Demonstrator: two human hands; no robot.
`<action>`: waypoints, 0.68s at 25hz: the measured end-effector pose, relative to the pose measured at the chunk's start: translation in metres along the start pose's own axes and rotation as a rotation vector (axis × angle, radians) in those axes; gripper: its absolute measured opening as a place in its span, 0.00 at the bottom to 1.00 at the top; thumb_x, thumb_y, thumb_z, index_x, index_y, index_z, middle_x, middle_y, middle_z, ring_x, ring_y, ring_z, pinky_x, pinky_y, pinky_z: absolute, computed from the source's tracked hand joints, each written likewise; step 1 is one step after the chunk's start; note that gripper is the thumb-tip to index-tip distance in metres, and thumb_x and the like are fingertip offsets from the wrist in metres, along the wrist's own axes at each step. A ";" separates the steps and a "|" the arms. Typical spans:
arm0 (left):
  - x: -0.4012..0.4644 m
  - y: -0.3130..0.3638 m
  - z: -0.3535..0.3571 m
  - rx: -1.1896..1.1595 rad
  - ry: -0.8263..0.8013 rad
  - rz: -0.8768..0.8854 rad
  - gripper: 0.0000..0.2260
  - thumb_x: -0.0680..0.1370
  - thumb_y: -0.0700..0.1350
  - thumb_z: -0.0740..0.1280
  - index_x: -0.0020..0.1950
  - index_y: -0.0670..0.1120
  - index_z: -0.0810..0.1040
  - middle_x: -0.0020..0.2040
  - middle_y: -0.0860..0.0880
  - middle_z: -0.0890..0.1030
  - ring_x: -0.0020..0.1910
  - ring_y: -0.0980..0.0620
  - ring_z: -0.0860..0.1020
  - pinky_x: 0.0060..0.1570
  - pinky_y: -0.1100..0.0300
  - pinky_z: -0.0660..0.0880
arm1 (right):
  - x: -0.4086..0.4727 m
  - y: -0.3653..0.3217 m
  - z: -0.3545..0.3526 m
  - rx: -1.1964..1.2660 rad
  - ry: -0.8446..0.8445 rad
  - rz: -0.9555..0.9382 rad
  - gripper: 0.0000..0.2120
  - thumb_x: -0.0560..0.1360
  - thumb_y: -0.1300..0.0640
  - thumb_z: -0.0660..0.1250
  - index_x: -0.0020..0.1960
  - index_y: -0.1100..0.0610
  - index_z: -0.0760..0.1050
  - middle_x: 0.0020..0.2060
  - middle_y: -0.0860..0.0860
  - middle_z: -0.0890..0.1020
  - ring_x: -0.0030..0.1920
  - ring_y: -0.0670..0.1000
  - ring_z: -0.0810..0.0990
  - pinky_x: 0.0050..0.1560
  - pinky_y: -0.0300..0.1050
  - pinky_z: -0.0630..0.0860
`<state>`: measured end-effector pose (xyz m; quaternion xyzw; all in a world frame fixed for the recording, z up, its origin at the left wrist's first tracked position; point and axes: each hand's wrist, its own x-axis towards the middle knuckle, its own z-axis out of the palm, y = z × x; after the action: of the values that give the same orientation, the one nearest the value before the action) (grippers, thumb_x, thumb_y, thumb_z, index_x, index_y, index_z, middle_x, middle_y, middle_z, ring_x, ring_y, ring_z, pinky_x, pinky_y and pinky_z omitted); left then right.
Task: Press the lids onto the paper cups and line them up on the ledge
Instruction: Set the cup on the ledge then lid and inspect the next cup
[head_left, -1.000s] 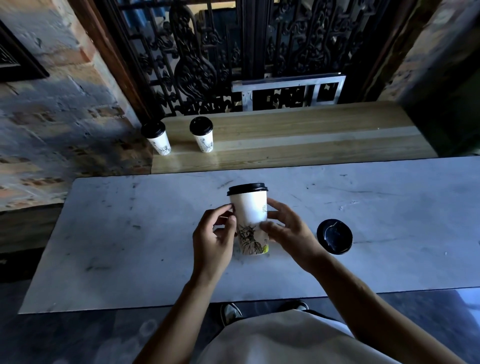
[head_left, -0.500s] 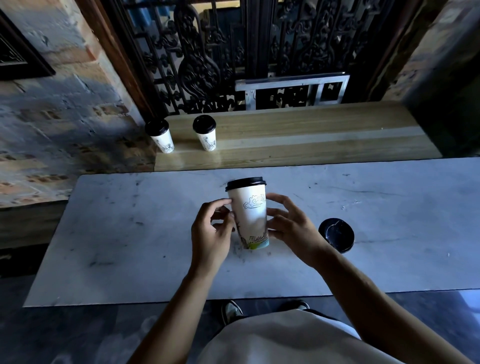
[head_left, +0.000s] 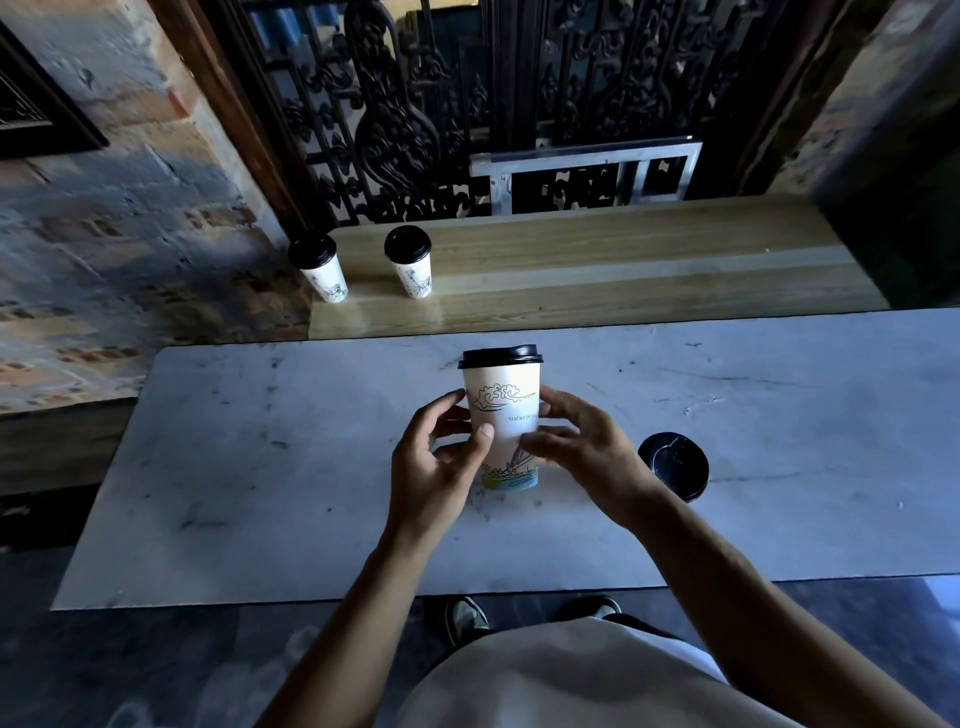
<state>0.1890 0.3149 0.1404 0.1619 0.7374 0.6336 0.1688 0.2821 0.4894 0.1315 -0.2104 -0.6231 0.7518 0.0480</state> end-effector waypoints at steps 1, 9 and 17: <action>0.000 0.000 0.000 -0.011 -0.003 -0.005 0.18 0.76 0.44 0.76 0.64 0.49 0.77 0.54 0.48 0.85 0.52 0.60 0.84 0.46 0.68 0.79 | 0.001 0.001 0.000 0.001 0.005 -0.002 0.26 0.73 0.62 0.73 0.70 0.56 0.76 0.60 0.60 0.82 0.56 0.53 0.86 0.52 0.41 0.81; -0.001 -0.005 0.000 -0.009 0.010 0.040 0.11 0.75 0.50 0.72 0.56 0.55 0.76 0.49 0.59 0.84 0.50 0.58 0.83 0.53 0.60 0.79 | 0.005 0.004 -0.004 0.119 0.049 0.013 0.19 0.77 0.68 0.66 0.65 0.55 0.75 0.53 0.57 0.87 0.51 0.54 0.85 0.52 0.50 0.80; 0.003 -0.006 0.004 0.074 0.073 0.079 0.13 0.80 0.33 0.68 0.61 0.47 0.81 0.45 0.51 0.82 0.43 0.59 0.82 0.46 0.66 0.79 | 0.004 0.010 -0.011 0.011 -0.039 -0.011 0.20 0.75 0.61 0.70 0.67 0.56 0.79 0.59 0.60 0.85 0.64 0.64 0.82 0.69 0.67 0.74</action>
<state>0.1877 0.3190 0.1333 0.1740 0.7589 0.6177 0.1105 0.2843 0.4991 0.1194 -0.1919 -0.6210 0.7589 0.0409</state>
